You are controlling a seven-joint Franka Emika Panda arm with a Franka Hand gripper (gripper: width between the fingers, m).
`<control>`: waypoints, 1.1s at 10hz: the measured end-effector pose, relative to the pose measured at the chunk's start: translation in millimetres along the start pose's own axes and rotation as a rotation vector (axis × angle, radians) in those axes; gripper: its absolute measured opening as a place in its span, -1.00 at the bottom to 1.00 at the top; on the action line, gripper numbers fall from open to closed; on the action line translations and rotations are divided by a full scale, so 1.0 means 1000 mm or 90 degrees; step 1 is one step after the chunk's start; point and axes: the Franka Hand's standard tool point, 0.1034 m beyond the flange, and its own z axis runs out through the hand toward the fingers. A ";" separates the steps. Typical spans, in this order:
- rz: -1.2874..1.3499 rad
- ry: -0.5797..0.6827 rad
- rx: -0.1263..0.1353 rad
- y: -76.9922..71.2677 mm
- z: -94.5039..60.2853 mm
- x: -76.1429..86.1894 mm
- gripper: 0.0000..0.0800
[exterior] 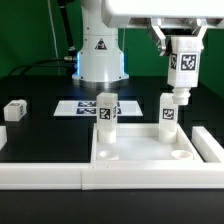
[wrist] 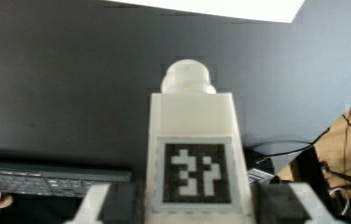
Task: Assemble square table
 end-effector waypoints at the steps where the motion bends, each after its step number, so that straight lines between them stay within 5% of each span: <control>1: 0.000 -0.042 0.005 -0.003 0.015 -0.017 -0.27; 4: -0.029 -0.056 0.007 -0.003 0.040 -0.025 -0.27; 11: -0.043 -0.051 0.009 -0.009 0.048 -0.014 -0.27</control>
Offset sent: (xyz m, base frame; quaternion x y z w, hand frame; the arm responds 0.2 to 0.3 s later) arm 0.0106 0.0025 -0.0347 0.0081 -0.0279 -0.0223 0.9993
